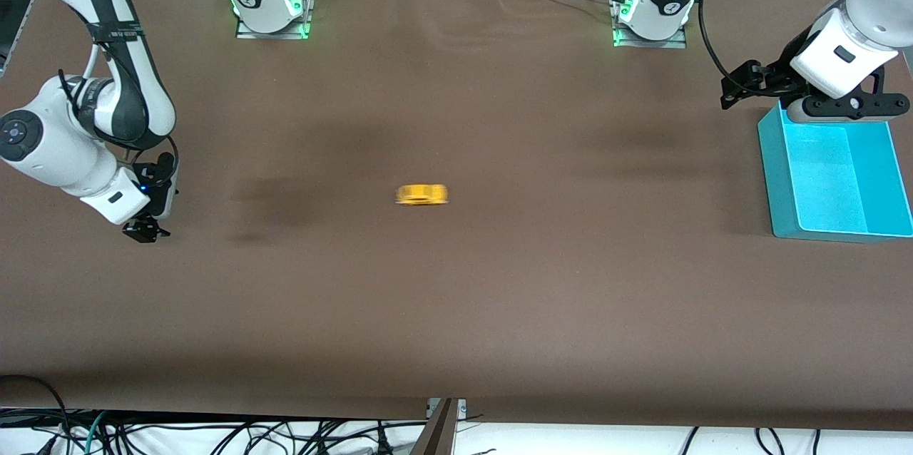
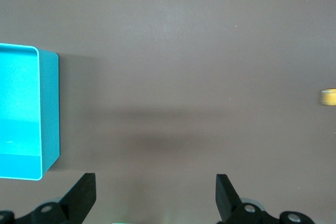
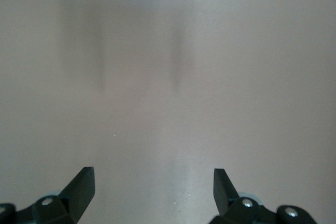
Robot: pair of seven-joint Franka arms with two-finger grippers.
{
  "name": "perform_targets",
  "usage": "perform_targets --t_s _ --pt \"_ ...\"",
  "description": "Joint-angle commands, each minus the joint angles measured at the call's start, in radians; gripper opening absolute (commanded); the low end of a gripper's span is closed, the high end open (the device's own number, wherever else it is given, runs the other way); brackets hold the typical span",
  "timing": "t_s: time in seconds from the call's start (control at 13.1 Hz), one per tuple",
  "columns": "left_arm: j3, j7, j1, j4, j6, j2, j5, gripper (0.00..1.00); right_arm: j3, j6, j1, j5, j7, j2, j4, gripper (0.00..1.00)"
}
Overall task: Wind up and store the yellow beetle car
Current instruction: 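Release the car so it rolls toward the cyan bin, withdraw right gripper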
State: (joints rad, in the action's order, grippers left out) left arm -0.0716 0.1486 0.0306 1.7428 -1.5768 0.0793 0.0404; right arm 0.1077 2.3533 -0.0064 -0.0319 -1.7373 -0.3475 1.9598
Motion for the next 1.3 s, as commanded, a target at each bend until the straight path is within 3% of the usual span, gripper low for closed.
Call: perform_targets --t_s 0.0,0.38,0.92,1.22 --pt "-0.004 0.002 0.002 -0.036 0.026 -0.016 -0.010 1.00 -0.026 -0.112 -0.007 -0.028 0.062 0.004 -0.100 1.00" --pt "-0.004 0.002 0.000 -0.036 0.027 -0.016 -0.010 1.00 -0.062 -0.383 -0.006 -0.026 0.390 0.016 -0.274 1.00" --pt "-0.004 0.002 0.000 -0.036 0.034 -0.016 -0.010 1.00 -0.078 -0.595 -0.006 -0.039 0.994 0.125 -0.315 1.00" --pt "-0.001 -0.011 -0.001 -0.034 0.055 -0.016 -0.004 1.00 -0.124 -0.780 -0.006 -0.039 1.342 0.142 -0.445 1.00"
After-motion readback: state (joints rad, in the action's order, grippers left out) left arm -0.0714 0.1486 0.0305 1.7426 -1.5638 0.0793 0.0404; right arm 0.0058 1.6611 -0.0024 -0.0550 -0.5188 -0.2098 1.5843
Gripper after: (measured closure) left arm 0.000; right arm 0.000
